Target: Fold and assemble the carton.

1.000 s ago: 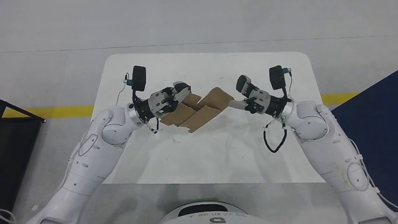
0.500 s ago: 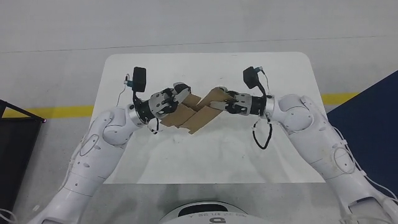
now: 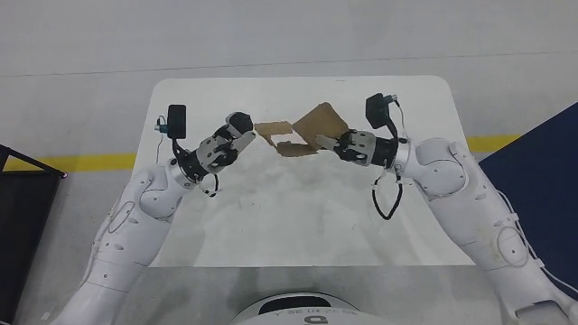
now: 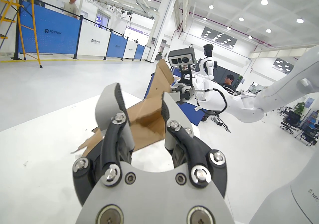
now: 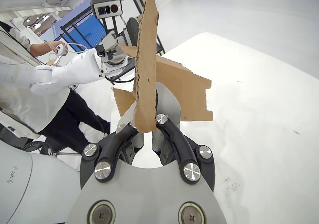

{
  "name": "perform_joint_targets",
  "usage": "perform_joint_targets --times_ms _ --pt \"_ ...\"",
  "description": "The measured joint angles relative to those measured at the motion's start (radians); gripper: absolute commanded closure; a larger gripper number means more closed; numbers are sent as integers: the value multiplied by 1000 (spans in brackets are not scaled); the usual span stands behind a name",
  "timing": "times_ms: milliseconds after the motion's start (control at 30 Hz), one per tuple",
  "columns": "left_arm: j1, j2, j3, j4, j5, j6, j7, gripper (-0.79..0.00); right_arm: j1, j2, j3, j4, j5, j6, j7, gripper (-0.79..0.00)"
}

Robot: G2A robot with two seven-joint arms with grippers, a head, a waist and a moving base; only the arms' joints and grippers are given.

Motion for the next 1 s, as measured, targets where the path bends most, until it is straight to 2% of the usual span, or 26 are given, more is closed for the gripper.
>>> perform_joint_targets --times_ms 200,433,667,800,1000 --pt "18 5 -22 -20 107 0 -7 -785 -66 4 45 -58 -85 -5 -101 0" --pt "-4 4 -18 -103 298 0 23 -785 -94 3 56 -80 -152 34 -147 0" --pt "-11 5 -58 -184 520 38 133 -785 -116 4 76 -76 -170 40 -168 0" --pt "-12 3 -56 -188 584 64 186 -785 -124 5 86 -75 -166 38 -171 0" --pt "-51 -3 -3 -152 635 74 158 -785 -136 7 99 -94 -179 39 -170 0"
